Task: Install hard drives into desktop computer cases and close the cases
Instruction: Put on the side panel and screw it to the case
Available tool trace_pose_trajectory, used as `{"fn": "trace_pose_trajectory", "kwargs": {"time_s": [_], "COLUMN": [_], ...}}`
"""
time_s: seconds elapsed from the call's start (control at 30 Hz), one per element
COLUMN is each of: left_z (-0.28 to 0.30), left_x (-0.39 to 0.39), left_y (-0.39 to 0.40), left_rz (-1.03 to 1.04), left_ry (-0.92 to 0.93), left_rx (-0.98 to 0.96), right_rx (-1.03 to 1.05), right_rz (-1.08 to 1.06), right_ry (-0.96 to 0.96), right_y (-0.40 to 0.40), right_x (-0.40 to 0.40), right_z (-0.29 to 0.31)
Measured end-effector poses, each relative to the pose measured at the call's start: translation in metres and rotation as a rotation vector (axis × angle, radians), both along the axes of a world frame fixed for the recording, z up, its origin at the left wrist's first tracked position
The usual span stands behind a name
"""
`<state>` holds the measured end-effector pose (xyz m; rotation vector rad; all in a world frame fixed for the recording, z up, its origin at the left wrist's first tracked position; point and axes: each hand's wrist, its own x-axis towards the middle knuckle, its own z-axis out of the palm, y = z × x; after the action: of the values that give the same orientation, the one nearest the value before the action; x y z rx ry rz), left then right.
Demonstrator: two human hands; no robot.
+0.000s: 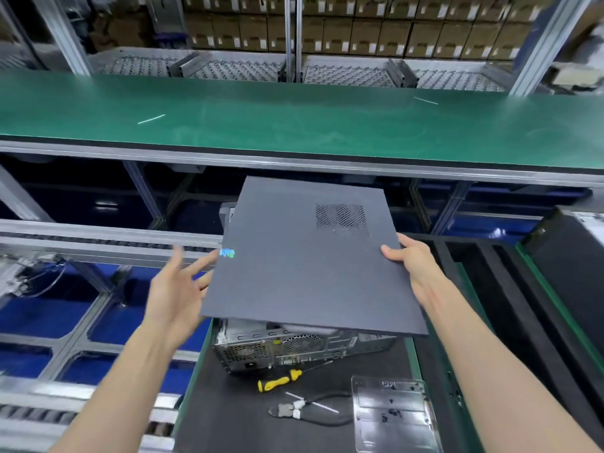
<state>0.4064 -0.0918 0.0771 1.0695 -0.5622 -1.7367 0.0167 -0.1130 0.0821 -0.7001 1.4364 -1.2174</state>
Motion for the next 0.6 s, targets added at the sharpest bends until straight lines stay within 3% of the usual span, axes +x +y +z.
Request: {"fn": "trace_pose_trajectory", "kwargs": {"time_s": [0.1,0.23,0.3,0.37,0.53,0.6], "left_z": [-0.003,-0.023,-0.032,-0.036,-0.03,-0.029], "left_x": [-0.018,-0.031,-0.031,-0.032,-0.049,-0.056], "left_y": [-0.022,-0.029,-0.029,-0.029,-0.029,-0.031], "left_rz": [-0.087,-0.081,-0.102,-0.113,-0.085,-0.084], "left_ry": [-0.701,-1.408,-1.591,-1.704,-1.921,-1.962], "left_rx": [-0.068,-0.182,-0.183,-0.194,-0.218,-0.28], "right_rx": [0.049,0.129,0.138,0.089,0.138,0.199], "right_rz": [0.059,0.221,0.261,0.264,0.304,0.351], "right_ry": [0.216,1.096,1.417,1.582,1.833,1.803], "right_y": [-0.01,-0.018,-0.019,-0.021,-0.016,-0.017], "right_x": [0.001,0.013,0.019,0.024,0.027,0.029], "right_z": [-0.007,-0.025,-0.03,-0.031,-0.027,-0.028]}}
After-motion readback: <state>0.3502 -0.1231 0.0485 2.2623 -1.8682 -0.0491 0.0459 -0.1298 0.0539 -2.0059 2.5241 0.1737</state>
